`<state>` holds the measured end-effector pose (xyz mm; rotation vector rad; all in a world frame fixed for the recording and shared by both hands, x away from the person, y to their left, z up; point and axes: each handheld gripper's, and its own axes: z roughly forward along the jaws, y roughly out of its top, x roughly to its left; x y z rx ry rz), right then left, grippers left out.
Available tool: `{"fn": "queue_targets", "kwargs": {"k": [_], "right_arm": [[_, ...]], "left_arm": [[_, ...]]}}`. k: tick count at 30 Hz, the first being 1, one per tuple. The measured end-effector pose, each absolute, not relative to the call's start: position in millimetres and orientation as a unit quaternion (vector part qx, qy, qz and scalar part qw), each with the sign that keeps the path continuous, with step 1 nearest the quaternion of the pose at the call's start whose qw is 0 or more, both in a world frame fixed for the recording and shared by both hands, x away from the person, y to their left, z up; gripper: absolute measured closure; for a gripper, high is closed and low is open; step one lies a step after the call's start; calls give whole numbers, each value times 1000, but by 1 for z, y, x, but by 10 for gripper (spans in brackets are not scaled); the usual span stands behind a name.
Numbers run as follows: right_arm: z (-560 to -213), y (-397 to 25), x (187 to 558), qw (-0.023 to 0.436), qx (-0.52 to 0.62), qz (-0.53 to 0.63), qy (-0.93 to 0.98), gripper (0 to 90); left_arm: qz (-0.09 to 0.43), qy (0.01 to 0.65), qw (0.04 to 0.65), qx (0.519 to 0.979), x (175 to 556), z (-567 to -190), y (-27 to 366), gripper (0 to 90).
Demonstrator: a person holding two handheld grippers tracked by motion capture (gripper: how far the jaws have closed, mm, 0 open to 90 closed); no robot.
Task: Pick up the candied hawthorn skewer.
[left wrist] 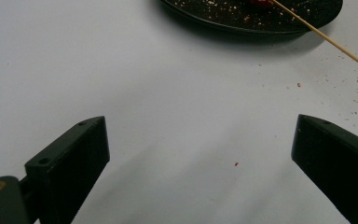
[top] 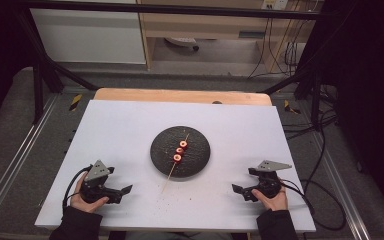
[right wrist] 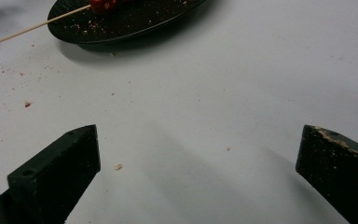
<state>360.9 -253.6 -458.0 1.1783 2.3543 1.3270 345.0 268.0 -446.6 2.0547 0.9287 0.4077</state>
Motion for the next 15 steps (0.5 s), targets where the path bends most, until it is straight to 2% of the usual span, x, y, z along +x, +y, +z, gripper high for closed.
{"fn": "queue_targets", "kwargs": {"k": [15], "right_arm": [[-457,-254,360,100,398,446,796,5]], "left_arm": [[161,367,408,821,344,-446,260,43]]}}
